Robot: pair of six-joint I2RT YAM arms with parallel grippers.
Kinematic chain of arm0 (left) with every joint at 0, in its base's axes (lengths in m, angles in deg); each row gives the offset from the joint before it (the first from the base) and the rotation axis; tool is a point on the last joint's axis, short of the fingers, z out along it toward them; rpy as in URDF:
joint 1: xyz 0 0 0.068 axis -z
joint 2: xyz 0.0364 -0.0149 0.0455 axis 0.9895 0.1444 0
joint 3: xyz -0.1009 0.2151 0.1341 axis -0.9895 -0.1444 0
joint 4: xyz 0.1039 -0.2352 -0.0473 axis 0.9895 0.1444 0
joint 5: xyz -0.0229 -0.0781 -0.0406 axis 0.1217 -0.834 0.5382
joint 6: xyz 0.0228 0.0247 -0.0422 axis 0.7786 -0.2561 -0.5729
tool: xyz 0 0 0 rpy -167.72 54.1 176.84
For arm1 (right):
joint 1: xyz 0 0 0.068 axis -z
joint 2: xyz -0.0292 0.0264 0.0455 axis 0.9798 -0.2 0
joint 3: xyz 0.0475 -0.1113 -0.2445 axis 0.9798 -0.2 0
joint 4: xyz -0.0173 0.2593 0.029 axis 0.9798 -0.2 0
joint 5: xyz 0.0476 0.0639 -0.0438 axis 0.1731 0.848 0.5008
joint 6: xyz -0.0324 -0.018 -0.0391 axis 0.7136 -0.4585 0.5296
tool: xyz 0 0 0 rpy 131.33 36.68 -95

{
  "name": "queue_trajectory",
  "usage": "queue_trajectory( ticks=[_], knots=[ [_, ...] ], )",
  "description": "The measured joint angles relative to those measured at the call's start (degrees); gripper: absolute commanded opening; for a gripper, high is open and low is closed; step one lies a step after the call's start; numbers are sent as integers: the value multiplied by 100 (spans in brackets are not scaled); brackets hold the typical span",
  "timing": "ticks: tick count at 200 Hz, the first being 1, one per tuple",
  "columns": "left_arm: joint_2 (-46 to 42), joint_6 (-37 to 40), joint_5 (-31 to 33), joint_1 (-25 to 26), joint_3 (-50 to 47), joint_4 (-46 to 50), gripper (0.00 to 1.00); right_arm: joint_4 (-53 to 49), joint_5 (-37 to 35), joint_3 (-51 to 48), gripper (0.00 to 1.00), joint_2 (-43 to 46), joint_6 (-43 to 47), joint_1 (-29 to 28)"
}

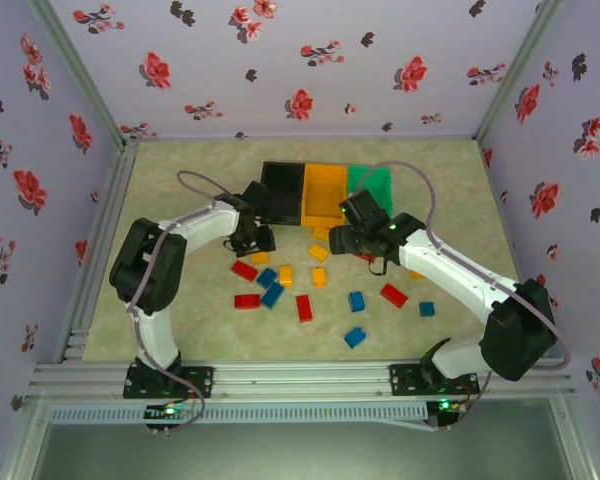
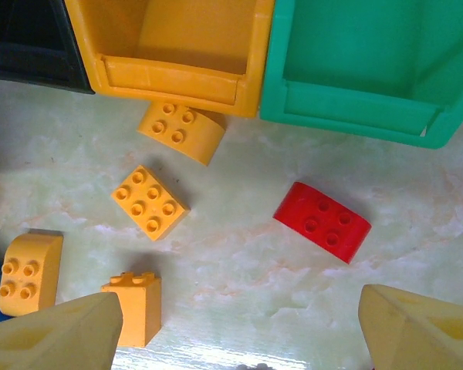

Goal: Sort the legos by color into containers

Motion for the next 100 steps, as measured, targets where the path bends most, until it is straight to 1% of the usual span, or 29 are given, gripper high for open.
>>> queue_trajectory(
  ticks=[22,44,72,100],
  knots=[
    [37,59,0,4,94,59,40,-2,0,0,81,0,0,0],
    [39,111,0,4,140,107,34,-2,-2,0,81,0,0,0],
    [74,197,4,4,396,289,32,-35,-66,0,82,9,-7,0],
    [205,330,44,4,1097,538,32,-173,-240,-90,83,140,-103,0]
  ],
)
